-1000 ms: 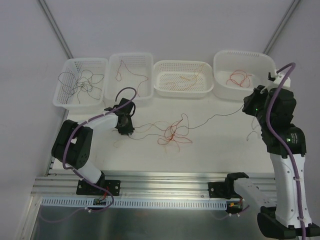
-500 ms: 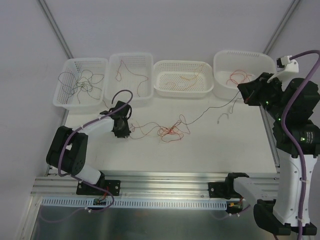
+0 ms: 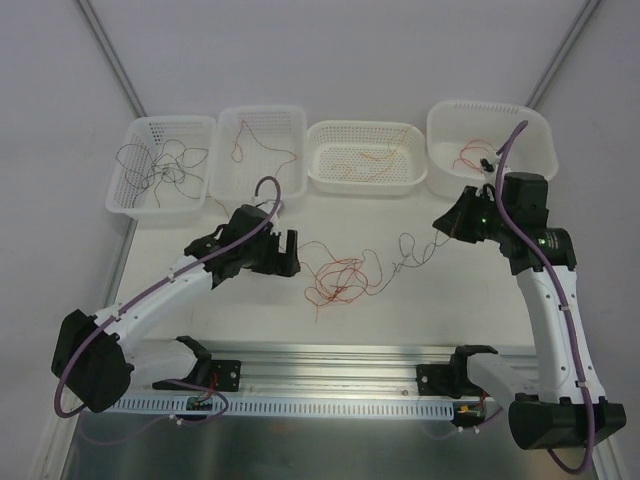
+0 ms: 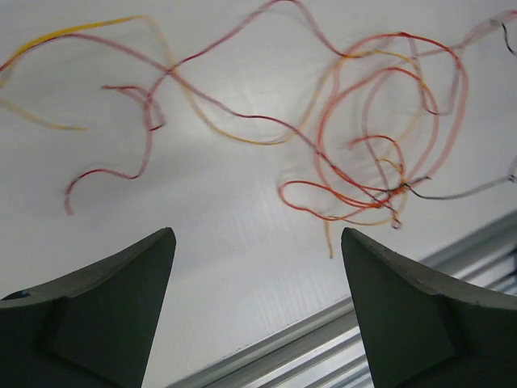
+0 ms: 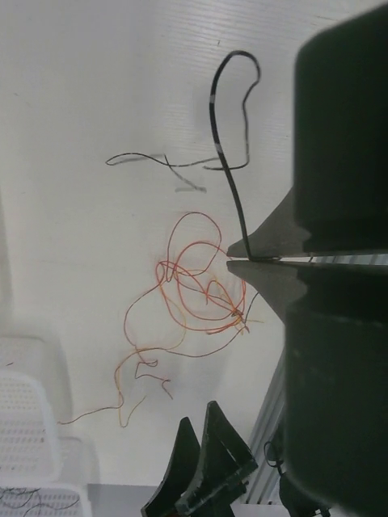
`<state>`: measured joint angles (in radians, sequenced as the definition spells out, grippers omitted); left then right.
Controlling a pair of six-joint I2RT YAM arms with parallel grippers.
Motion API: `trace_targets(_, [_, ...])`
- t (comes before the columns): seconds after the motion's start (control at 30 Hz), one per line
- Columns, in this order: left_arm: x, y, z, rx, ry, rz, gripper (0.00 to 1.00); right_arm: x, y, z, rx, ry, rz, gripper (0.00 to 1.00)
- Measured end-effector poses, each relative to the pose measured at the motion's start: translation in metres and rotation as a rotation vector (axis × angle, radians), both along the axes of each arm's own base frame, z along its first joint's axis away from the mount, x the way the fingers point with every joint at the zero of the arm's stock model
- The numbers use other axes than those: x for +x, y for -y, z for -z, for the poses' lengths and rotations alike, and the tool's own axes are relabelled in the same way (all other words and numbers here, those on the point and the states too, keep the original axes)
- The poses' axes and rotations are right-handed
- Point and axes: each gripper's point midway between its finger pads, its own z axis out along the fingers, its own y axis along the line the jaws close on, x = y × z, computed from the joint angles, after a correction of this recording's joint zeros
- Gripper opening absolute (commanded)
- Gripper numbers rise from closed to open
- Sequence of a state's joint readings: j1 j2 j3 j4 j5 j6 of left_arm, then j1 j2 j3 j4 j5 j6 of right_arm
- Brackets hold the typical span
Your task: Untangle the cables
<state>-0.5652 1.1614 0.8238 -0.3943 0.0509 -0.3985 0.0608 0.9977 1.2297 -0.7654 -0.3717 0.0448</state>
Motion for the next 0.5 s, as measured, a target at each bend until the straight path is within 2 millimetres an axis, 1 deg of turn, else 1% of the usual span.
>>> trace_targets(0.1, [-0.015,0.034,-0.011,-0.039,0.043,0.165,0.85,-0.003,-0.002,0.022,-0.006,-0.058,-0.009,0.01])
trace_targets(0.17, [-0.023,0.049,-0.012,-0.047,0.052,0.245,0.85,-0.005,-0.003,0.029,-0.010,-0.077,-0.011,0.01])
trace_targets(0.37, [-0.034,0.077,0.010,-0.002,0.001,0.391,0.81,-0.004,-0.002,0.034,-0.017,-0.079,-0.009,0.01])
trace_targets(0.5, [-0.042,0.099,0.024,0.038,-0.023,0.492,0.77,-0.006,-0.002,0.040,-0.017,-0.085,-0.011,0.01])
